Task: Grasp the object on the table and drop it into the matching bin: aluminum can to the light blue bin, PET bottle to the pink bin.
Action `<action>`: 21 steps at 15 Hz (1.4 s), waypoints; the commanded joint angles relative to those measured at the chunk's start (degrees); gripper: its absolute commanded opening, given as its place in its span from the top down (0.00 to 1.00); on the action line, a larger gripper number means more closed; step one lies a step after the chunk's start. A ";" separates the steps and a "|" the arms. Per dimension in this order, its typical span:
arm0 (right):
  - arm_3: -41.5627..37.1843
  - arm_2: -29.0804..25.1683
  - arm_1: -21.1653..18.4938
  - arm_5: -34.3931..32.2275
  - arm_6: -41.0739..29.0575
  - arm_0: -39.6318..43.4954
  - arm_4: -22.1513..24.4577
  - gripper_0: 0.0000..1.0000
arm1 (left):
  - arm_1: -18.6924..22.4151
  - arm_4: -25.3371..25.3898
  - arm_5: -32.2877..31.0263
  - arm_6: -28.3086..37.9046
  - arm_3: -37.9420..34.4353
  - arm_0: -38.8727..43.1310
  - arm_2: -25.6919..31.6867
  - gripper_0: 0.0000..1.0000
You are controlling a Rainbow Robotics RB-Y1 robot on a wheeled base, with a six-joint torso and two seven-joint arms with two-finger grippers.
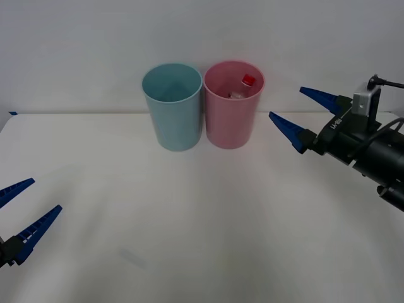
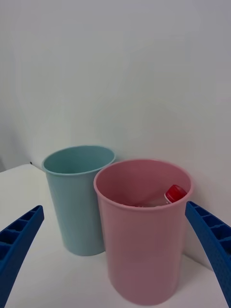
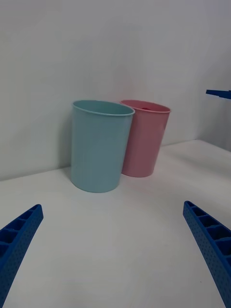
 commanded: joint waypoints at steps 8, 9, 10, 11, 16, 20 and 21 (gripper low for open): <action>-3.29 -8.31 0.70 -5.30 13.49 15.70 -3.78 0.00 | 0.00 0.00 0.00 0.00 0.00 0.00 0.00 0.00; -3.29 -9.37 1.14 -5.83 15.08 17.11 -3.78 0.00 | 0.00 0.00 0.00 0.00 0.00 0.00 0.00 0.00; -3.20 -10.86 2.02 -7.06 15.34 18.25 -3.78 0.00 | 0.00 0.00 0.00 0.00 0.00 0.00 0.00 0.00; -3.20 -12.36 2.90 -8.73 15.25 19.48 -3.69 0.00 | 0.00 0.00 0.00 0.00 0.00 0.00 0.00 0.00; -3.29 -17.98 5.54 -16.64 14.46 24.84 -3.96 0.00 | 0.00 0.00 0.00 0.00 0.00 0.00 0.00 0.00; -5.05 -19.48 5.80 -17.52 14.37 29.94 -4.57 0.00 | 0.00 0.00 0.00 0.00 0.00 0.00 0.00 0.00; -5.92 -19.83 5.80 -17.52 14.37 30.99 -4.48 0.00 | 0.00 0.00 0.00 0.00 0.00 0.00 0.00 0.00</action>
